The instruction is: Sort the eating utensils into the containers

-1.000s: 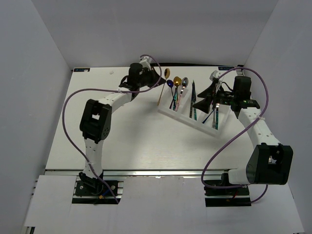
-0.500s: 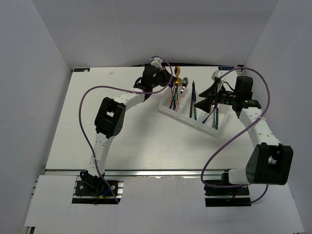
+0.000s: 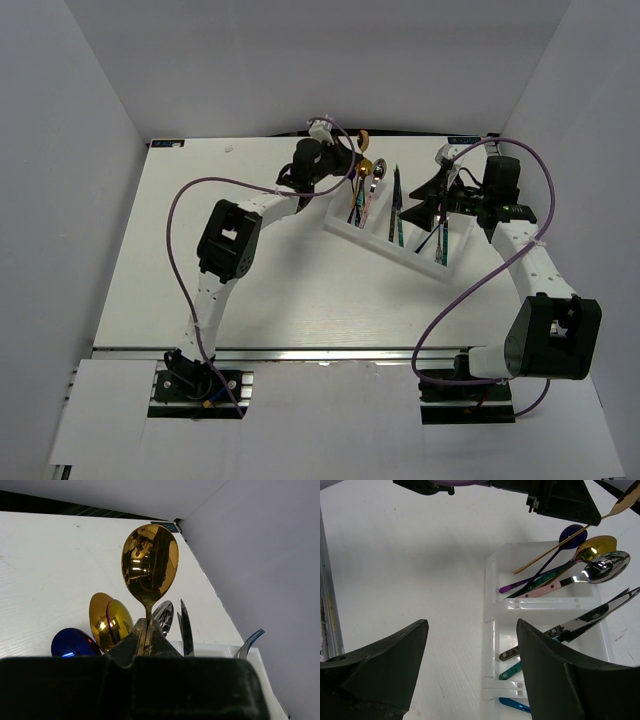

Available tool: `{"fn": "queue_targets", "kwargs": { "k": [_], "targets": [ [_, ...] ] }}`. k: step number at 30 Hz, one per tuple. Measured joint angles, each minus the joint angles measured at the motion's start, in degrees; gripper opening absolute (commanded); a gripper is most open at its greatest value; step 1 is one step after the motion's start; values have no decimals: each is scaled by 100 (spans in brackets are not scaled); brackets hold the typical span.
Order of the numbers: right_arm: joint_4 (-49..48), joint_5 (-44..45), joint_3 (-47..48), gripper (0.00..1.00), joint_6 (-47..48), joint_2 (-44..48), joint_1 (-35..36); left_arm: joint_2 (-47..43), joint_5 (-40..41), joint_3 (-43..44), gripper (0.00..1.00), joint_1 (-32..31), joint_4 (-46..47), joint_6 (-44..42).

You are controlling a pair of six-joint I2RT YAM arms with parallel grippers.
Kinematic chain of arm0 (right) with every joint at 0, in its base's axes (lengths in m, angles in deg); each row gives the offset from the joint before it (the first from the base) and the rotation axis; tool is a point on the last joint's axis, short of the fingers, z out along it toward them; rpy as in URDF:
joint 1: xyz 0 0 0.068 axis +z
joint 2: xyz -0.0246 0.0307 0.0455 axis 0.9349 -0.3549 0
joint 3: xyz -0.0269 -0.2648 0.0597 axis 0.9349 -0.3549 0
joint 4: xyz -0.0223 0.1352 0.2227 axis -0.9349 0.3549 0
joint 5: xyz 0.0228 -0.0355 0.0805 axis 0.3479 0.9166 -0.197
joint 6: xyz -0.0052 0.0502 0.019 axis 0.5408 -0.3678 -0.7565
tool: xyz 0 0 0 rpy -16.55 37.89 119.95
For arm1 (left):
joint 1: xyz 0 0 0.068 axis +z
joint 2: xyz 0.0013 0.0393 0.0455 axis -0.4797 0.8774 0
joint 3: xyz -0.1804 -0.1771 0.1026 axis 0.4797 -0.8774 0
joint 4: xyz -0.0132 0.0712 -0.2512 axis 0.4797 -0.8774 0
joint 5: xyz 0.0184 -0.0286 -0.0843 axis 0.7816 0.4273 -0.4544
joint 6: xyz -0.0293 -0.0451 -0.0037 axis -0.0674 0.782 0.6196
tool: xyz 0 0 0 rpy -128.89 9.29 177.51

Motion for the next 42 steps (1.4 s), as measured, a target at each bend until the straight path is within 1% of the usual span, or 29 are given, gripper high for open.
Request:
{"fn": "queue_targets", "kwargs": {
  "k": [7,14,15,17,18,20,21,24,25,28,31,34,36,37,38,42],
  "targets": [
    [2,0,0,78,2,0,0,146,13,-168,0,-55,323,-101],
    [2,0,0,78,2,0,0,177,15,-391,0,-101,404,-227],
    [0,0,0,78,2,0,0,177,15,-415,2,-101,422,-229],
    [2,0,0,78,2,0,0,177,15,-470,9,-101,470,-232],
    [2,0,0,78,2,0,0,177,15,-501,17,-101,509,-234],
    [2,0,0,78,2,0,0,177,15,-570,23,-101,546,-254],
    [2,0,0,78,2,0,0,177,17,-614,30,-101,579,-247],
    [2,2,0,78,2,0,0,177,24,-706,38,-101,669,-251],
    [2,2,0,78,2,0,0,175,24,-710,44,-103,691,-251],
    [2,2,0,78,2,0,-2,168,31,-713,51,-107,761,-264],
    [2,4,0,78,2,0,-9,151,28,-723,56,-125,782,-273],
    [2,7,0,78,2,0,-28,83,17,-776,65,-144,778,-306],
    [2,11,0,78,2,0,-48,-24,4,-855,79,-162,754,-358],
    [2,15,0,79,2,0,-59,-107,-2,-922,90,-166,741,-385],
    [2,17,0,79,4,0,-76,-219,-7,-1014,98,-170,719,-439],
    [13,50,0,79,15,0,-210,-1062,2,-1657,98,-177,551,-713]
  ]
}}
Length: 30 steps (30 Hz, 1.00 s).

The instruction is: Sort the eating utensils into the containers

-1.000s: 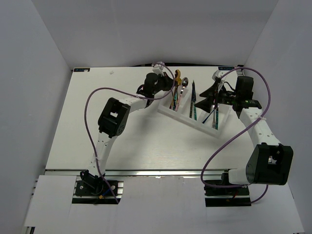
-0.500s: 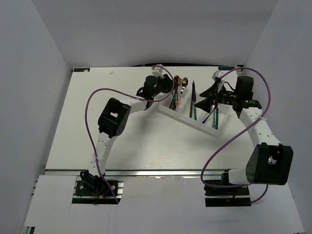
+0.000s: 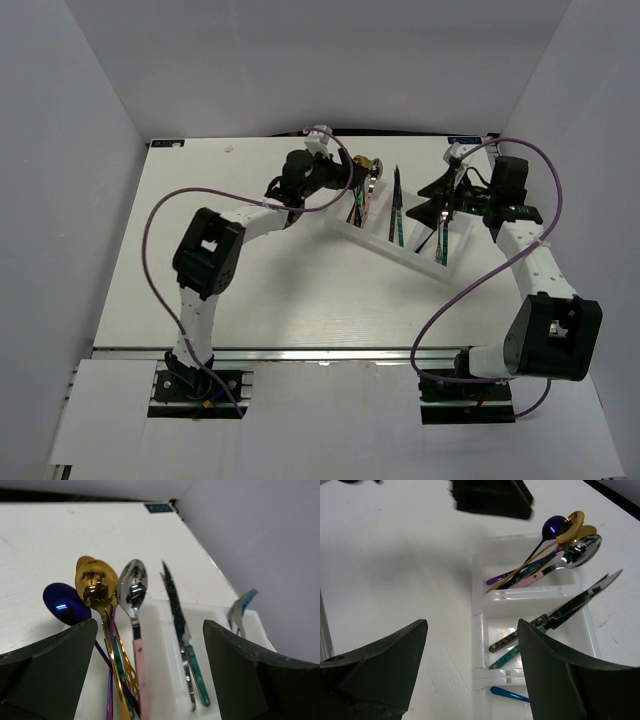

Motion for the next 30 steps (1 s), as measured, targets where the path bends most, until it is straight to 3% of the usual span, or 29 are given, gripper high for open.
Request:
{"fn": "queue_targets", "kwargs": {
  "k": [9,10,14,20,30],
  "targets": [
    [389,498,0,82,444,35,-131,-3305,-151,-1810,98,4,-1071,-1110],
    [474,573,4,89,505,57,-129,-3545,-199,-1834,98,4,-1303,-1228],
    [1152,1019,212,89,916,234,-114,-4286,-297,-2004,98,2,-2437,-1764],
    [1853,1432,566,89,1250,804,-109,-5399,-275,-3036,98,4,-3587,-2433],
    [1626,1545,-232,89,579,2544,-90,-7224,74,-4096,98,4,-3724,-2879]
  ]
}}
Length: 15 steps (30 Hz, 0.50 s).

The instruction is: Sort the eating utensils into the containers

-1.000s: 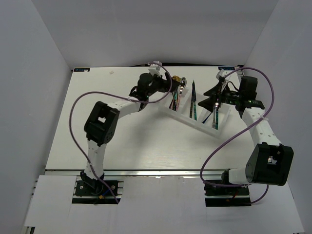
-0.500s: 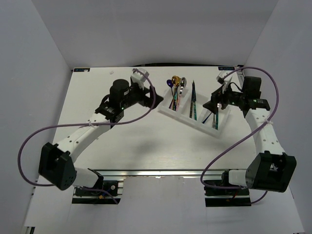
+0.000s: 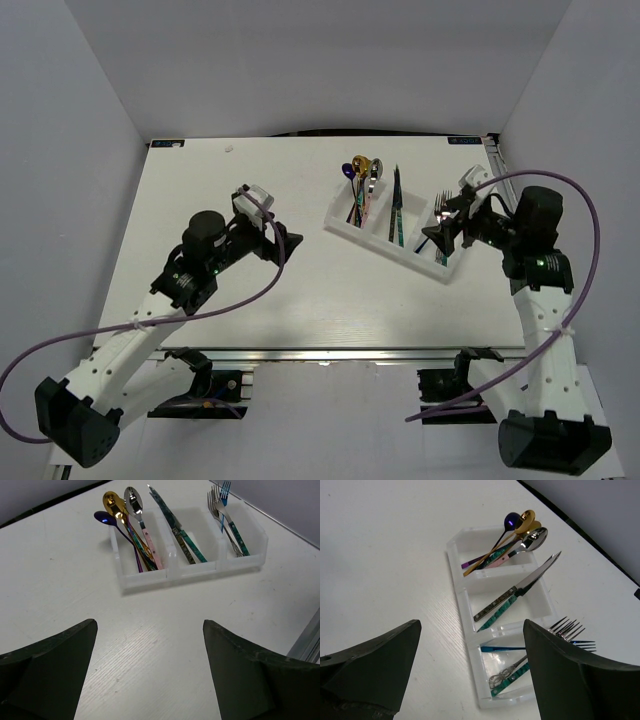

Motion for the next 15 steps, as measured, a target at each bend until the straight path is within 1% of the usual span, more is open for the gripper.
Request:
{"fn": "queue_targets", "kwargs": {
  "k": [2,6,15],
  "targets": [
    [-96,-9,-146,89,-197,297,0,-229,74,-144,98,0,33,-33],
    [-103,15,-208,89,-485,605,0,-450,195,-275,98,0,55,-74],
    [-76,708,-590,89,-1165,922,-2,-546,326,-319,98,0,164,-90]
  ]
}}
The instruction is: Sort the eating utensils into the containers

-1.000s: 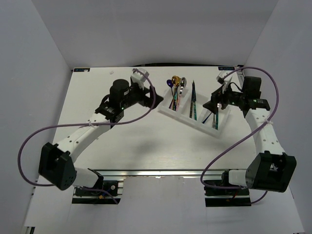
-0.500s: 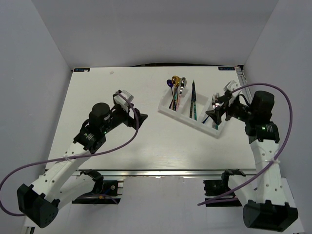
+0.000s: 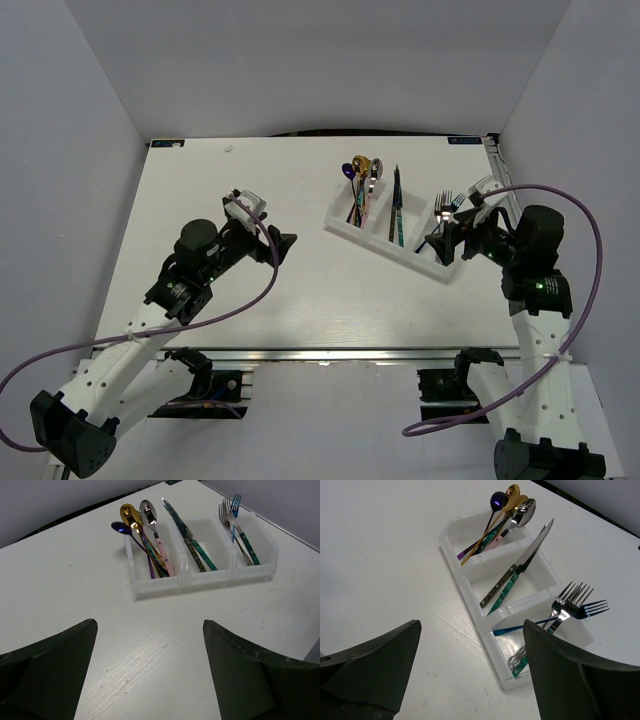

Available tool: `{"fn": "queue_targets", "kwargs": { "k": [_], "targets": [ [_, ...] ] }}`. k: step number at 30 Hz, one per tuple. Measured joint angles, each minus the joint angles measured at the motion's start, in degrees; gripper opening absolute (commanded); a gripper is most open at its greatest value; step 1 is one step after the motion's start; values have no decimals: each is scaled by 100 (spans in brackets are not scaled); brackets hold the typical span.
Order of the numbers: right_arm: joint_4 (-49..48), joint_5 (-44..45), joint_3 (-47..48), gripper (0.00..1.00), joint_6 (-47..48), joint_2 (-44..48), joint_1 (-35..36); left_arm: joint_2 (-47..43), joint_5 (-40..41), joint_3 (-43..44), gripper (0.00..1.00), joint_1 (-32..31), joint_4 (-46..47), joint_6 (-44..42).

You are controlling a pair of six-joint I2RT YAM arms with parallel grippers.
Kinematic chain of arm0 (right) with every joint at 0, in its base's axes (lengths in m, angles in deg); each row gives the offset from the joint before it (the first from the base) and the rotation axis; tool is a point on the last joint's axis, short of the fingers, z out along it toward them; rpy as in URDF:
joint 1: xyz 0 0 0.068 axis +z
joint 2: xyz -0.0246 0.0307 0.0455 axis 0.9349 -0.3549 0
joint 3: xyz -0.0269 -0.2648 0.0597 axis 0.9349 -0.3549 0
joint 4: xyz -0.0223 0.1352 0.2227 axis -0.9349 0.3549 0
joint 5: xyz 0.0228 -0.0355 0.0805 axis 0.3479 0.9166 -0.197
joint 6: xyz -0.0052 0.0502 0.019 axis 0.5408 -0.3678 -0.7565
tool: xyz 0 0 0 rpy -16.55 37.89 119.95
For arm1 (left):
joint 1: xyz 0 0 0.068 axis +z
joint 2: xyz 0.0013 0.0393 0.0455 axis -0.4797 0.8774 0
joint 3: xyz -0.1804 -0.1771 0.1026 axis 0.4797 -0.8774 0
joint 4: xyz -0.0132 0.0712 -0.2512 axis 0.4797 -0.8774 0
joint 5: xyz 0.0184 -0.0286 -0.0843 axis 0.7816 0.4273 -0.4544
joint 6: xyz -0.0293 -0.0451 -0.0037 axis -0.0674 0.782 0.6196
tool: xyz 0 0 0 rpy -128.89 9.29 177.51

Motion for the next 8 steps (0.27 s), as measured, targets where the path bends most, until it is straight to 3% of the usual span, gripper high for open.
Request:
{"fn": "queue_targets", "kwargs": {
  "k": [8],
  "targets": [
    [87,291,-129,89,-92,284,-2,-162,109,-168,98,0,74,-2]
  ]
}}
